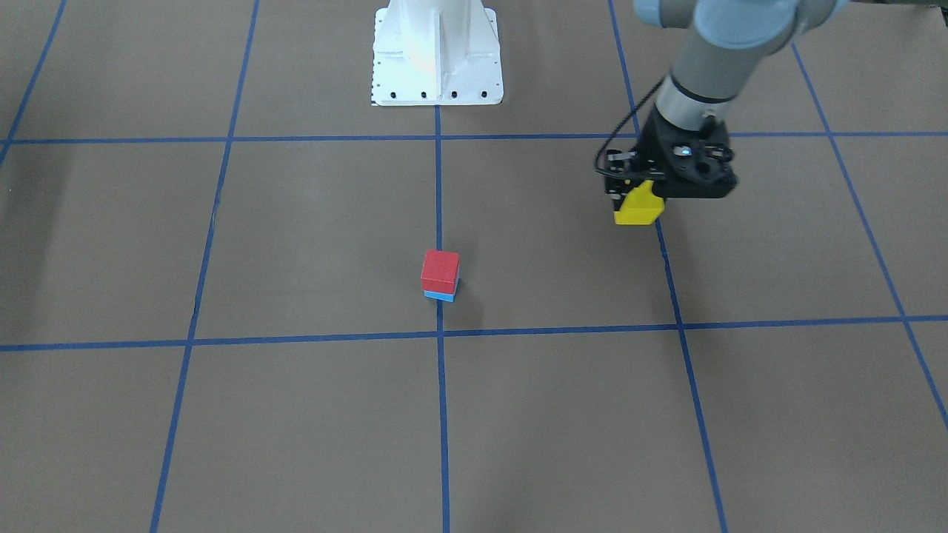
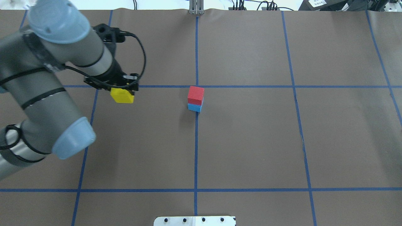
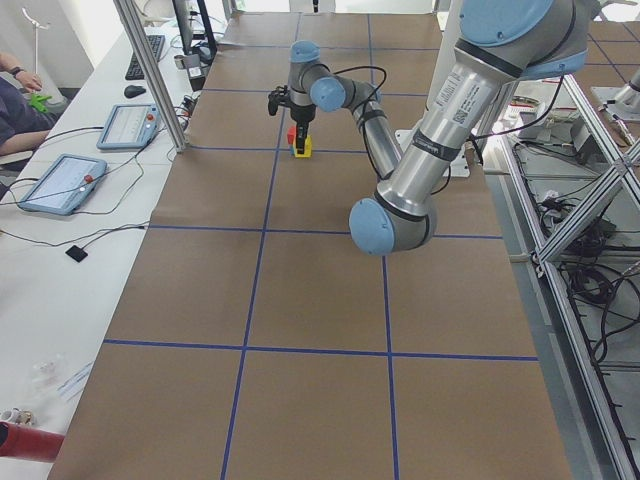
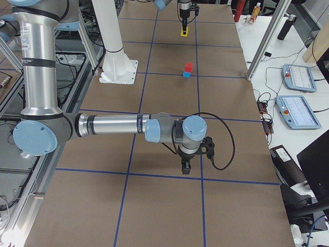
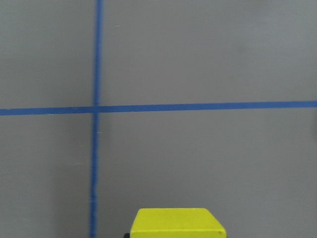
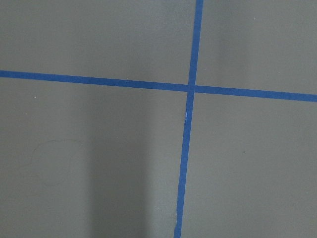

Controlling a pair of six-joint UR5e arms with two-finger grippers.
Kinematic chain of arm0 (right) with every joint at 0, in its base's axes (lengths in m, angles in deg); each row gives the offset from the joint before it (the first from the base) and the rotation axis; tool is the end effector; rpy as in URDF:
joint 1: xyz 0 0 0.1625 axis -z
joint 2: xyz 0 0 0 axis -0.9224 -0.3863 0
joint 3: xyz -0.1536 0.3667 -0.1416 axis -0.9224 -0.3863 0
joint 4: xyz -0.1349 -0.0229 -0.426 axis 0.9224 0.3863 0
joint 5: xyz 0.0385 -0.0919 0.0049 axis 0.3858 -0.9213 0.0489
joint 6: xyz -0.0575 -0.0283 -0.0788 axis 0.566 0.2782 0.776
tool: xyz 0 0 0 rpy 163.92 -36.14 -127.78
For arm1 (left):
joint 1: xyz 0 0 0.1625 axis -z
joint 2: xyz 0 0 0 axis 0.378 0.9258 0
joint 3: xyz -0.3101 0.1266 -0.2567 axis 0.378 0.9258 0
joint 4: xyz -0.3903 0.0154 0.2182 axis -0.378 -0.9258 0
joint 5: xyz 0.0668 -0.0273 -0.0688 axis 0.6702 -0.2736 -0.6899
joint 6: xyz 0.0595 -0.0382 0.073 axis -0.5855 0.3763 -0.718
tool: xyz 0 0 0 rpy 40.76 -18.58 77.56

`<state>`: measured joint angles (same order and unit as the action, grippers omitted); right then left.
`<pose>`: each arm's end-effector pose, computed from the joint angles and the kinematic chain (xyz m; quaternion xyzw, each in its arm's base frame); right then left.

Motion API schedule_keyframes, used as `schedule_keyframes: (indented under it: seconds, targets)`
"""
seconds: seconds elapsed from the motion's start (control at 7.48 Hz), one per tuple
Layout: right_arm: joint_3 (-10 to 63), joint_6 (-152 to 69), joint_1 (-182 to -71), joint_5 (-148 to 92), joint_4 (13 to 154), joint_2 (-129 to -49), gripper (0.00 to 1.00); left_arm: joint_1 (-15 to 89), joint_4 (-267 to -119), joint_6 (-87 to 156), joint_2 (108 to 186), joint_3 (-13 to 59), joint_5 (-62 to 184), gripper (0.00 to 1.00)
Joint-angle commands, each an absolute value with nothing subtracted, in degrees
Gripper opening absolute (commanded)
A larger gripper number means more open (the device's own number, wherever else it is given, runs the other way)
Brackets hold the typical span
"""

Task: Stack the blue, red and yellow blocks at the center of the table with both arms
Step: 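Carry the yellow cube with the left gripper above the red cube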

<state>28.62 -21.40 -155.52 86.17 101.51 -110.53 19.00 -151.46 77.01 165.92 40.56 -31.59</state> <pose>0.0429 -0.5199 0.6254 0.0022 -0.4000 -0.0424 0.9155 0.4135 -0.4837 0.1371 0.0512 0.3955 0.0061 0.9170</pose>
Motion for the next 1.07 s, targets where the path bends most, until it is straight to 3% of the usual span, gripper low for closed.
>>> schedule_keyframes:
  seconds: [0.0, 0.94]
  targets:
    - [28.8, -21.4, -155.5, 86.3, 101.5, -110.4, 1.0, 13.6, -151.0, 80.1, 182.6, 26.2, -28.2, 0.0]
    - [28.8, -21.1, -155.5, 86.3, 101.5, -110.4, 1.0, 12.7, -167.5, 74.0, 184.4, 12.9, -24.3, 0.0]
